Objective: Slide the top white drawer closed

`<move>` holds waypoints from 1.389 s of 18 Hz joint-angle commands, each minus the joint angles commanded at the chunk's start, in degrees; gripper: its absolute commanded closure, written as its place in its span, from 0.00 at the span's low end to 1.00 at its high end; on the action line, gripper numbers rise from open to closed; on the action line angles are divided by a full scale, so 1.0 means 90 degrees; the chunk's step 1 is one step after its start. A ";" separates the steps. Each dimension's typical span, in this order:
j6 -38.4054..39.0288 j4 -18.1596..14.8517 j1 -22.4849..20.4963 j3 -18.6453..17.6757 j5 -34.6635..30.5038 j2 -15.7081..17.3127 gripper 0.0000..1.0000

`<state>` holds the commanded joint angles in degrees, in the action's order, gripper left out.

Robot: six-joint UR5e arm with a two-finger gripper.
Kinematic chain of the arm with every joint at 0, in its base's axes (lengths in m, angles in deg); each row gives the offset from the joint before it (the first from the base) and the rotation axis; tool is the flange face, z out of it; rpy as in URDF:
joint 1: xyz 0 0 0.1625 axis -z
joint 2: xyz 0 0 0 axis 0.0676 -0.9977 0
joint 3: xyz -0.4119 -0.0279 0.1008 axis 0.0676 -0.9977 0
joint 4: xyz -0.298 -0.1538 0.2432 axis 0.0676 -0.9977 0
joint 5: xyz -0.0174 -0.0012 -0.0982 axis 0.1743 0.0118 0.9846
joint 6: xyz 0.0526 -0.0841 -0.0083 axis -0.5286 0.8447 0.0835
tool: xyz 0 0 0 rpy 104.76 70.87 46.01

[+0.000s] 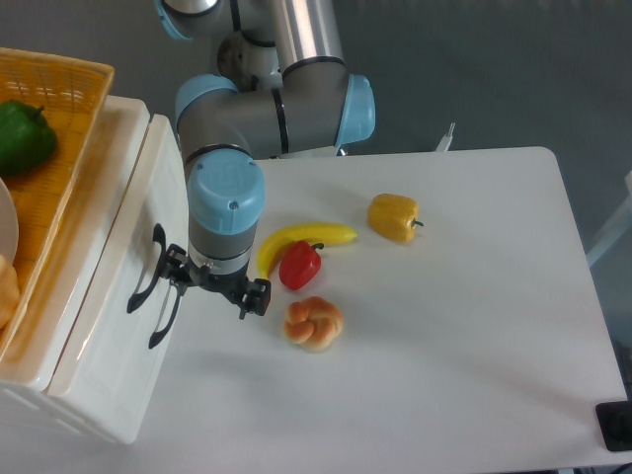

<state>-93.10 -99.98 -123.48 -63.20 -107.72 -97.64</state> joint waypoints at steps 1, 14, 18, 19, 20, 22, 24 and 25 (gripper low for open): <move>0.0000 0.0000 0.0000 0.0000 0.0000 0.0000 0.00; 0.0000 0.0000 0.0000 0.0000 0.0000 0.0000 0.00; -0.0010 0.0000 -0.0019 0.0010 -0.0010 0.0000 0.00; -0.0010 0.0000 -0.0039 0.0010 -0.0010 0.0010 0.00; -0.0019 0.0000 -0.0049 0.0010 -0.0010 0.0010 0.00; -0.0039 0.0010 -0.0059 0.0020 -0.0010 0.0010 0.00; -0.0068 0.0010 -0.0088 0.0029 -0.0019 0.0010 0.00; -0.0068 0.0010 -0.0098 0.0029 -0.0029 0.0019 0.00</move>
<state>-93.71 -99.89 -124.36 -62.94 -107.99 -97.46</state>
